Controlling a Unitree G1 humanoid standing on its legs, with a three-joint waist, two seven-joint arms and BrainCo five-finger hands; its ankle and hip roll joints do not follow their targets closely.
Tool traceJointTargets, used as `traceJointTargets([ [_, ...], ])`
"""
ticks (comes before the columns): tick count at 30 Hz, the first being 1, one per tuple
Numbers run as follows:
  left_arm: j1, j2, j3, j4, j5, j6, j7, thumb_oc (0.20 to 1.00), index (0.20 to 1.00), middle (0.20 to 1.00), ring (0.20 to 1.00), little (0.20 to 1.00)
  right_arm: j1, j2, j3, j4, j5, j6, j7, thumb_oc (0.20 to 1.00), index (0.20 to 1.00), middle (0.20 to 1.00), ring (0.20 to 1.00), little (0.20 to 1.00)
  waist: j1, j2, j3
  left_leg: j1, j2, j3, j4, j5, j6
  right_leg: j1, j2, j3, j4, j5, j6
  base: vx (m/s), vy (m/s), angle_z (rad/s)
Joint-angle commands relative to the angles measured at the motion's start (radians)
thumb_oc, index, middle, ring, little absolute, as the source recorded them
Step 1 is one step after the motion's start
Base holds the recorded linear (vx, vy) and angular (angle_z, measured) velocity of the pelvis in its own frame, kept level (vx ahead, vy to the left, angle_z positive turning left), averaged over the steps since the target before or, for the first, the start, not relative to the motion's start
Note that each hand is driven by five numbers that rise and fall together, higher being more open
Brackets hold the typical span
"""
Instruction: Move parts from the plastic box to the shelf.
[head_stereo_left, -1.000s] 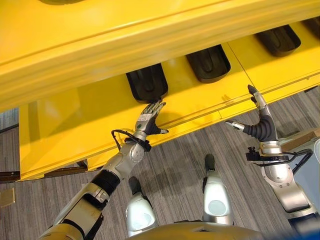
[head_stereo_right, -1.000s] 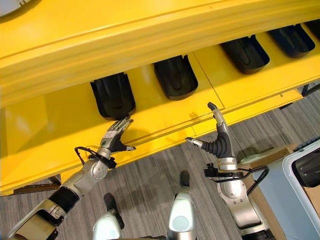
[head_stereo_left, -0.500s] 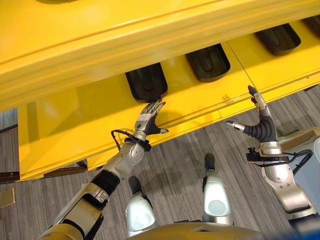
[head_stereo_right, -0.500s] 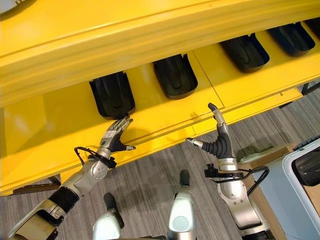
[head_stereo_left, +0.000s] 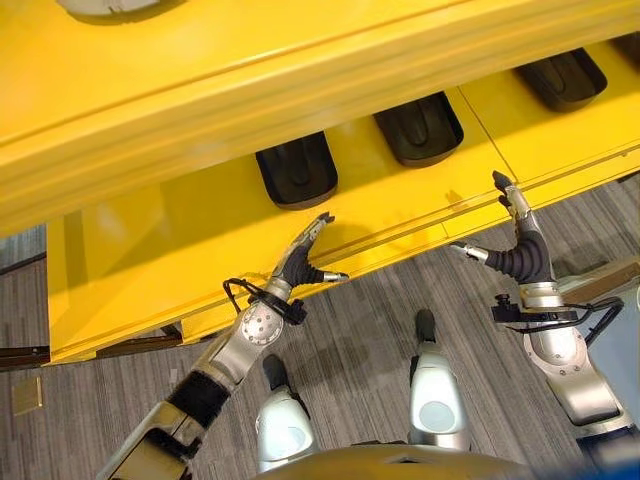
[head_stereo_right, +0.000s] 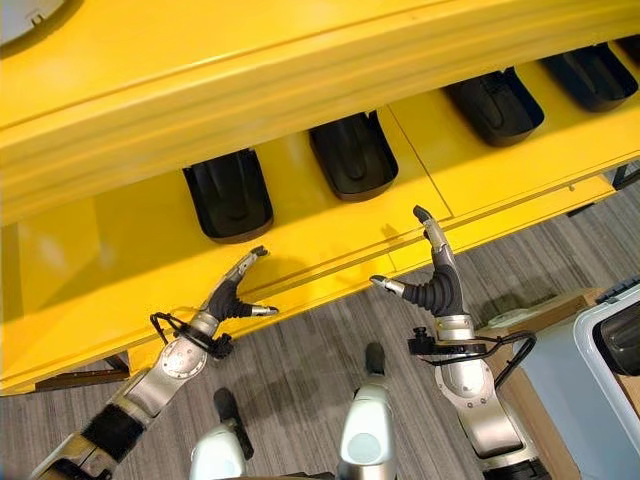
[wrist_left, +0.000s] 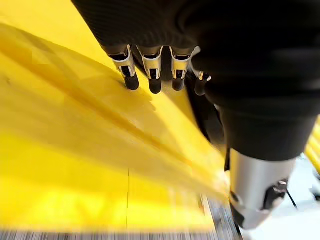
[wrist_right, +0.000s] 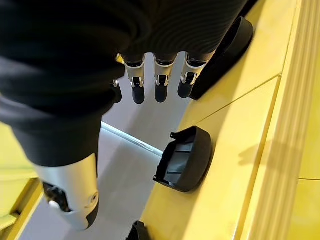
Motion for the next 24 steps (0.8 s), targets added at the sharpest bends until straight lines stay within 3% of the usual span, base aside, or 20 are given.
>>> traceJointTargets([
  [1,0.046,0.007,0.002,-0.068,-0.118,-0.042,-0.05,1.0,1.0,1.0,1.0,1.0,-0.026,-0.014,-0.068,-0.122,0.027,-0.07,-0.003,1.0,1.0,1.0,1.0,1.0,-0.014,0.025,0.006,-0.027,-0.01,0.002,0.024,0.03,0.047,-0.051,0.009,-0.039,0.22,-0.16,-0.021,0.02,-0.024,-0.19],
  [5,0.118,0.002,0.058,-0.146,-0.329,-0.037,-0.108,1.0,1.0,1.0,1.0,1.0,0.011,-0.019,-0.097,-0.12,0.032,-0.076,0.01,1.0,1.0,1.0,1.0,1.0,-0.032,0.042,-0.032,0.038,0.052,0.041,-0.028,0.078,0.031,-0.047,0.078,-0.031,0.255,-0.209,-0.045,0.04,-0.131,-0.24],
  [10,0.158,-0.036,0.098,-0.148,-0.436,-0.024,-0.13,1.0,1.0,1.0,1.0,1.0,0.03,-0.014,-0.118,-0.115,0.036,-0.078,0.014,1.0,1.0,1.0,1.0,1.0,-0.034,0.049,-0.057,0.06,0.078,0.026,-0.035,0.107,0.015,-0.034,0.125,-0.015,0.275,-0.262,-0.068,0.04,-0.121,-0.2],
  [13,0.176,-0.073,0.134,-0.142,-0.52,-0.018,-0.146,1.0,1.0,1.0,1.0,1.0,0.044,-0.014,-0.138,-0.107,0.034,-0.081,0.013,1.0,1.0,1.0,1.0,1.0,-0.027,0.05,-0.062,0.042,0.095,-0.005,0.005,0.179,0.006,0.001,0.158,-0.026,0.264,-0.286,-0.109,0.05,-0.192,-0.07],
  [15,0.184,-0.093,0.158,-0.136,-0.566,-0.015,-0.159,1.0,1.0,1.0,1.0,1.0,0.055,-0.012,-0.151,-0.092,0.031,-0.077,0.014,1.0,1.0,1.0,1.0,1.0,-0.018,0.049,-0.055,0.02,0.107,-0.017,0.037,0.266,0.014,0.031,0.176,-0.054,0.235,-0.277,-0.141,-0.01,-0.171,0.01],
  [17,0.188,-0.104,0.191,-0.15,-0.584,-0.015,-0.156,1.0,1.0,1.0,1.0,1.0,0.06,-0.01,-0.163,-0.078,0.033,-0.073,0.012,1.0,1.0,1.0,1.0,1.0,-0.01,0.041,-0.06,0.011,0.084,-0.049,0.044,0.283,0.023,0.056,0.173,-0.058,0.204,-0.273,-0.147,0.05,-0.12,0.05],
  [18,0.201,-0.104,0.22,-0.166,-0.575,-0.026,-0.154,1.0,1.0,1.0,1.0,1.0,0.067,-0.009,-0.172,-0.068,0.03,-0.069,0.027,1.0,1.0,1.0,1.0,1.0,-0.006,0.033,-0.072,0.013,0.038,-0.063,0.041,0.237,0.044,0.081,0.173,-0.056,0.159,-0.258,-0.146,0.1,-0.106,0.07],
  [19,0.21,-0.104,0.236,-0.175,-0.565,-0.03,-0.149,1.0,1.0,1.0,1.0,1.0,0.066,-0.006,-0.169,-0.066,0.021,-0.066,0.034,1.0,1.0,1.0,1.0,1.0,0.012,0.029,-0.075,0.0,-0.029,-0.122,0.038,0.192,0.068,0.092,0.175,-0.041,0.124,-0.247,-0.143,0.1,-0.113,0.05],
  [20,0.227,-0.107,0.254,-0.182,-0.558,-0.033,-0.15,1.0,1.0,1.0,1.0,1.0,0.061,-0.003,-0.167,-0.059,0.016,-0.065,0.048,1.0,1.0,1.0,1.0,1.0,0.028,0.017,-0.08,-0.016,-0.112,-0.186,0.036,0.102,0.1,0.108,0.18,-0.017,0.084,-0.231,-0.139,0.07,-0.062,0.01],
  [21,0.236,-0.11,0.266,-0.184,-0.555,-0.037,-0.155,1.0,1.0,1.0,1.0,1.0,0.053,-0.002,-0.163,-0.054,0.018,-0.067,0.059,1.0,1.0,1.0,1.0,1.0,0.033,0.006,-0.084,-0.018,-0.158,-0.208,0.036,0.04,0.117,0.122,0.182,-0.004,0.058,-0.218,-0.134,0.12,-0.081,-0.69],
  [22,0.248,-0.111,0.275,-0.177,-0.527,-0.049,-0.159,1.0,1.0,1.0,1.0,1.0,0.041,0.01,-0.151,-0.03,0.037,-0.07,0.088,1.0,1.0,1.0,1.0,1.0,0.061,-0.002,-0.09,-0.033,-0.279,-0.28,0.043,-0.031,0.15,0.146,0.195,0.027,0.007,-0.188,-0.13,0.13,-0.055,-0.94],
  [24,0.251,-0.119,0.283,-0.17,-0.502,-0.055,-0.152,1.0,1.0,1.0,1.0,1.0,0.029,0.019,-0.144,-0.02,0.033,-0.07,0.105,1.0,1.0,1.0,1.0,1.0,0.082,0.002,-0.105,-0.062,-0.388,-0.35,0.035,-0.043,0.176,0.153,0.212,0.043,-0.025,-0.161,-0.125,0.1,-0.02,-1.3],
])
